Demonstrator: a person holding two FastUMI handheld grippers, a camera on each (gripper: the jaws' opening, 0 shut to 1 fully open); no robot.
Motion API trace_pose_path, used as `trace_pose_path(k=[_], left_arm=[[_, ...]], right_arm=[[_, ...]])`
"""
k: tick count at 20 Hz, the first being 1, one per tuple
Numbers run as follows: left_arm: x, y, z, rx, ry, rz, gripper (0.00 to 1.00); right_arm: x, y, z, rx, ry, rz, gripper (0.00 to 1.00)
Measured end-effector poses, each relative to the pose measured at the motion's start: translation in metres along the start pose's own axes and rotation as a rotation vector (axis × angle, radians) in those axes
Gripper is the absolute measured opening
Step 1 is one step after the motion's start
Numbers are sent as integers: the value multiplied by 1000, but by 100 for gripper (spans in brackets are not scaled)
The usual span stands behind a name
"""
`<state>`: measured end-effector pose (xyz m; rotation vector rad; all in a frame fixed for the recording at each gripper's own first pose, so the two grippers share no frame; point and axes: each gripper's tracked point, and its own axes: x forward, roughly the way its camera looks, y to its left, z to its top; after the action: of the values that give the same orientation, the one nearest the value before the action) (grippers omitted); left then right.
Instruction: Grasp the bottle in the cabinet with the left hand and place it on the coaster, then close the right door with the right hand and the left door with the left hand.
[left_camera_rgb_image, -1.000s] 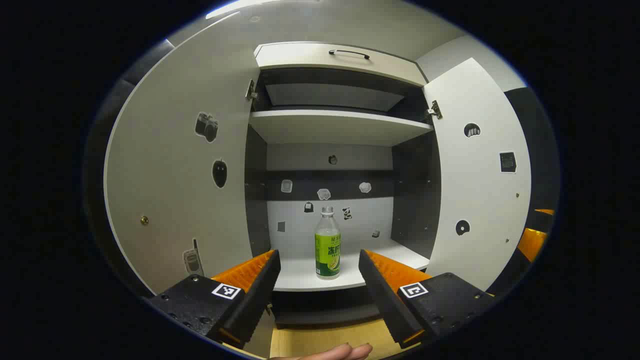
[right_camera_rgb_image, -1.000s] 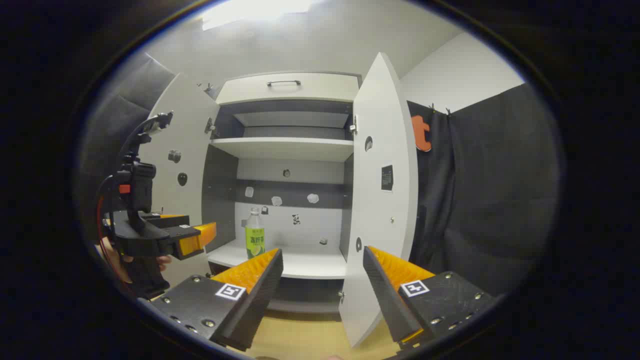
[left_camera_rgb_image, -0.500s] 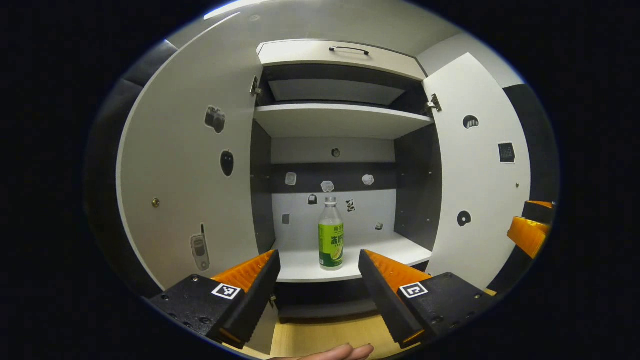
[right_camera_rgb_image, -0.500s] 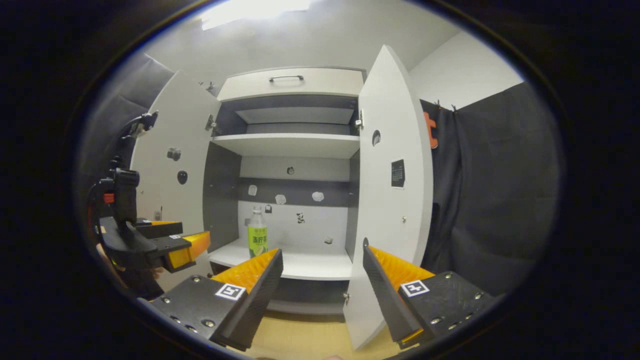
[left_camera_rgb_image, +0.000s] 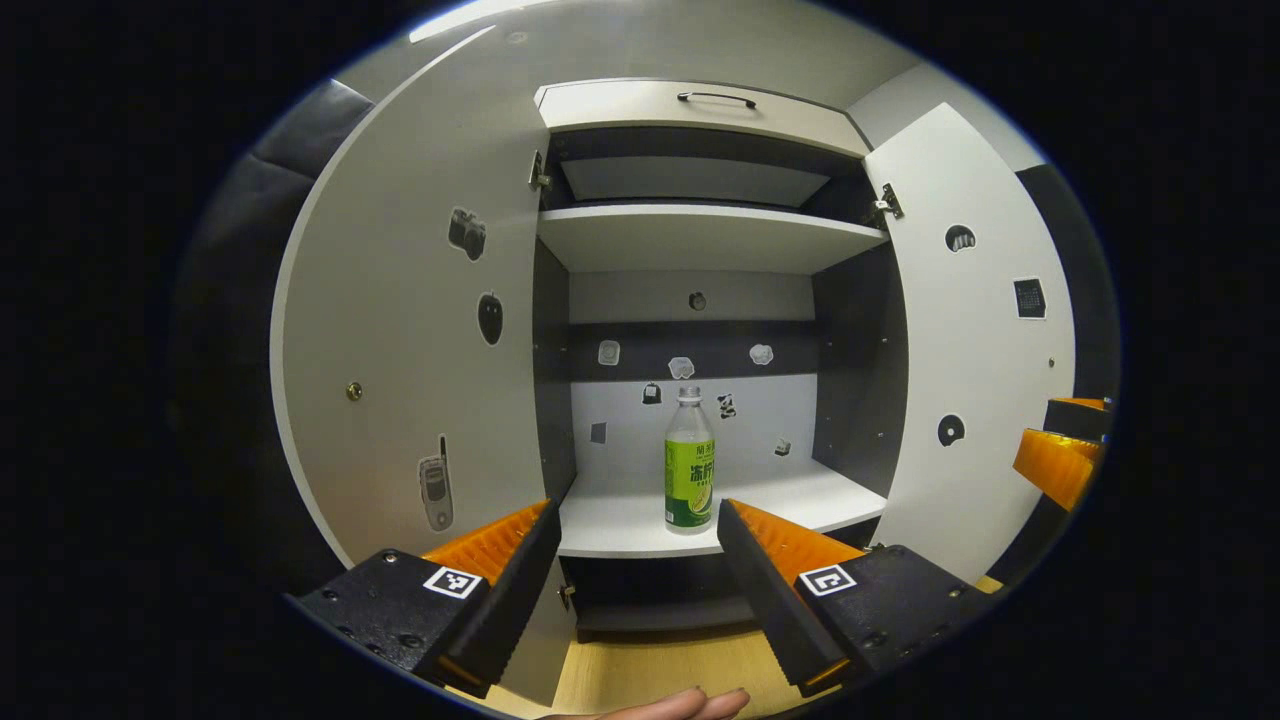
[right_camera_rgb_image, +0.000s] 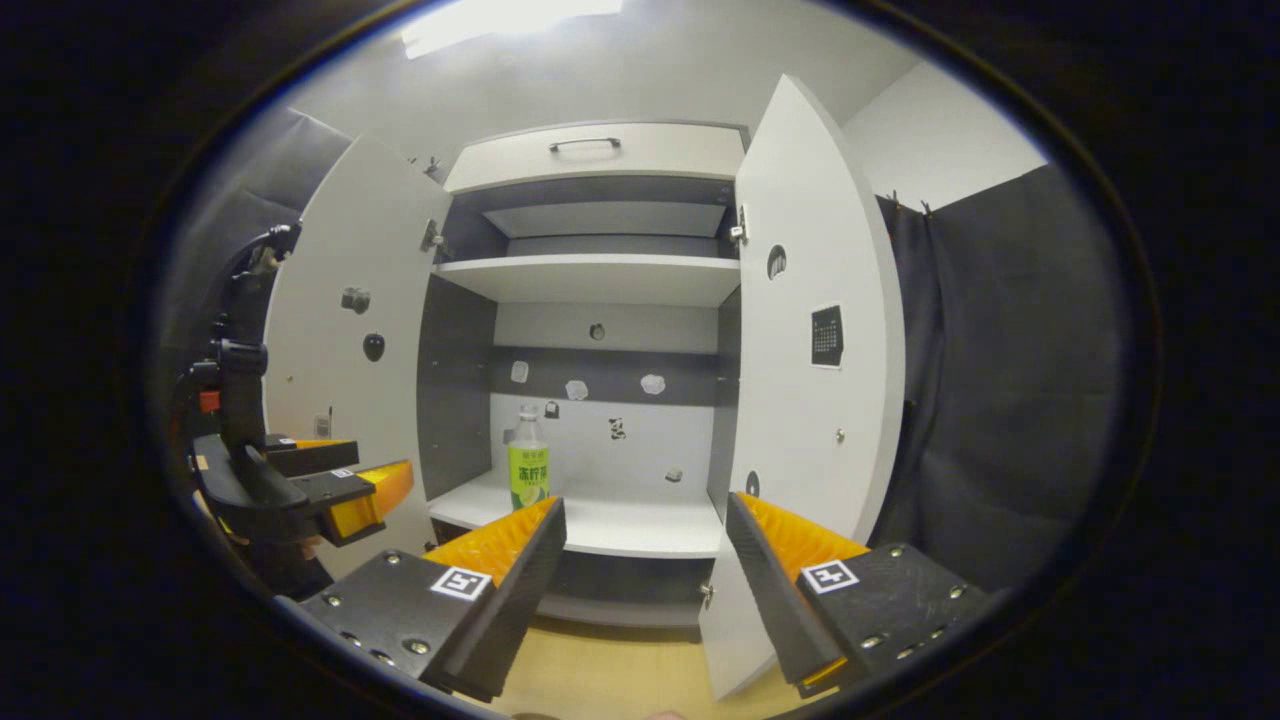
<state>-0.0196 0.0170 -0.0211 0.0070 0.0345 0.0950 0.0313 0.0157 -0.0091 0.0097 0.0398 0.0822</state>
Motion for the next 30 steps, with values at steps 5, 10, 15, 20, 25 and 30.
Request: trace_pose_path(k=[5, 10, 15, 20, 25, 30], left_arm=[[24, -6, -1, 6, -17, -1, 99], [70, -21, -8, -5, -42, -16, 99], [124, -33, -15, 4, -57, -32, 99], [174, -44, -35, -12, -4, -35, 99], [213, -57, -43, 6, 11, -53, 99], [244, -53, -55, 3, 44, -18, 99]], right_arm=[[5, -6, 1, 24, 3, -11, 97], [5, -7, 2, 35, -8, 4, 97], [-4, -5, 6, 67, -44, 50, 97], [-16, -32, -1, 12, -36, -13, 97], [-40, -51, -1, -29, -45, -40, 97], [-55, -73, 2, -19, -44, -84, 97]])
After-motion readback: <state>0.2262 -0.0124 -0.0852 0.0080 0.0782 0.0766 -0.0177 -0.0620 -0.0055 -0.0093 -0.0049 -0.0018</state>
